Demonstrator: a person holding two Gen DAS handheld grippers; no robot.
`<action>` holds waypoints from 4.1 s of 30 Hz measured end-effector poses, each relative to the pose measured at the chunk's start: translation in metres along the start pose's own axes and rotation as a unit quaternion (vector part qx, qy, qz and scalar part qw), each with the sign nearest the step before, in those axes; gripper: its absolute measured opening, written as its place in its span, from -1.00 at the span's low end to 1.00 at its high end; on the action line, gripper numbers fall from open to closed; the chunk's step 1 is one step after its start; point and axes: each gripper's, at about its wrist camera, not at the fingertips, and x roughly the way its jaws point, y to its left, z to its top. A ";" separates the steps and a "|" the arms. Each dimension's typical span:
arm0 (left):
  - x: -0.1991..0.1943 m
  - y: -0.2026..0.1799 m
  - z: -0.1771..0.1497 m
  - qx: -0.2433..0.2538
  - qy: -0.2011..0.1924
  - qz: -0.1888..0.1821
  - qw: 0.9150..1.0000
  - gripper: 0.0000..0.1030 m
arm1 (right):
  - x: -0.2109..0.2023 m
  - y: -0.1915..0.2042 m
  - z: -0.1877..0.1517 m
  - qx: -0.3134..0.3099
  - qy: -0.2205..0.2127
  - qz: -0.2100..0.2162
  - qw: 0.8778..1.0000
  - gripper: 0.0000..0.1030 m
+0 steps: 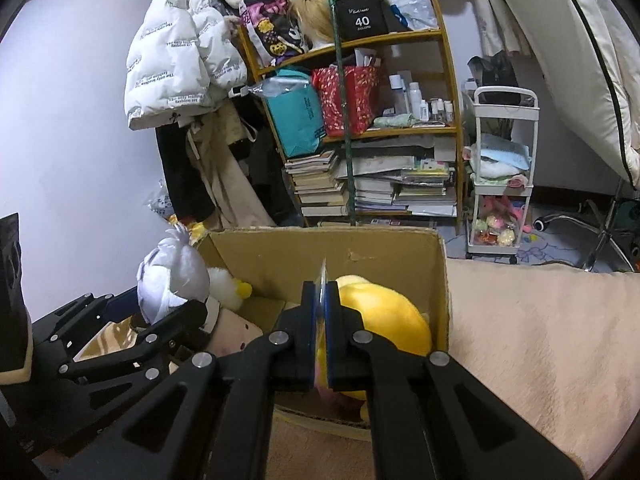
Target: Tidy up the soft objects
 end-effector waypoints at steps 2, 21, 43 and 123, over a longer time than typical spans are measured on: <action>0.000 0.000 -0.001 0.002 0.002 0.004 1.000 0.02 | 0.000 0.001 0.000 -0.005 0.001 -0.001 1.000 -0.91; -0.026 0.011 0.000 -0.007 -0.012 0.018 1.000 0.54 | -0.025 0.010 0.002 -0.022 -0.013 -0.009 1.000 -0.85; -0.124 0.023 -0.013 -0.002 -0.074 0.050 0.996 0.93 | -0.107 0.030 -0.005 -0.036 -0.069 -0.035 0.996 0.99; -0.191 0.047 -0.058 -0.042 -0.096 0.097 0.990 0.94 | -0.167 0.032 -0.042 -0.050 -0.092 -0.107 0.989 1.00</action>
